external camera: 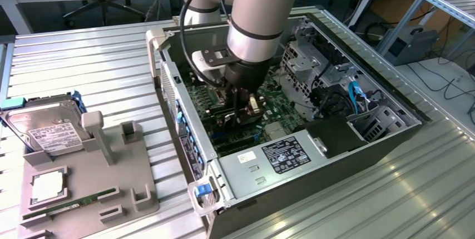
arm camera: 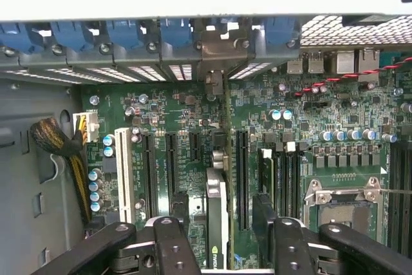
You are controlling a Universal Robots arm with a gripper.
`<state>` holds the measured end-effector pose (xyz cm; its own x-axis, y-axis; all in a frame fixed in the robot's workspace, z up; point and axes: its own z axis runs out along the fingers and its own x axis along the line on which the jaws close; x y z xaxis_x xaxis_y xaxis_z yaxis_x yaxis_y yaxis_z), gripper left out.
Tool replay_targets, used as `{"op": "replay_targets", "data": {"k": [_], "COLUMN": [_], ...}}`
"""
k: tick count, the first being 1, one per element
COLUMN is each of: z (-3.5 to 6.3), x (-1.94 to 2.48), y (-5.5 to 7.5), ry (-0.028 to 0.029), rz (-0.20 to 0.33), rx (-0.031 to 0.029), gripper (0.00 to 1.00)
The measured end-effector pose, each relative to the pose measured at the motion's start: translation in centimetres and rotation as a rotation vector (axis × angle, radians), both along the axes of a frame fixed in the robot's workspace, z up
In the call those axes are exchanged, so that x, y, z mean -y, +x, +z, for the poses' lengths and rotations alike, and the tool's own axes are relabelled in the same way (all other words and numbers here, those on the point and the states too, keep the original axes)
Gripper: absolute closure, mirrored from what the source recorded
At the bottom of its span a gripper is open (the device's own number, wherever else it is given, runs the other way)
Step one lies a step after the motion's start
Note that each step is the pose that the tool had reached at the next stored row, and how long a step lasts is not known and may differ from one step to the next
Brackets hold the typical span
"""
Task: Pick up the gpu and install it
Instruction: 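Insert the gpu into the slot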
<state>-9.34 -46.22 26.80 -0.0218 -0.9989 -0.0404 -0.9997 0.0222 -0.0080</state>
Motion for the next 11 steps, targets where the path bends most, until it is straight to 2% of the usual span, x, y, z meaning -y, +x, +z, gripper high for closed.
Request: {"op": "replay_targets", "data": {"k": [4, 8, 9, 10, 11], "z": [-0.01, 0.00, -0.01, 0.00, 0.00], "x": [-0.26, -0.27, -0.27, -0.26, -0.26], "y": [0.03, 0.03, 0.03, 0.03, 0.03], "ry": [0.0001, 0.0001, 0.0001, 0.0000, -0.0001], "rz": [0.012, 0.012, 0.012, 0.012, 0.012], "rx": [0.0000, 0.0000, 0.0000, 0.0000, 0.0000], "gripper": [0.48, 0.49, 0.56, 0.68, 0.68]}}
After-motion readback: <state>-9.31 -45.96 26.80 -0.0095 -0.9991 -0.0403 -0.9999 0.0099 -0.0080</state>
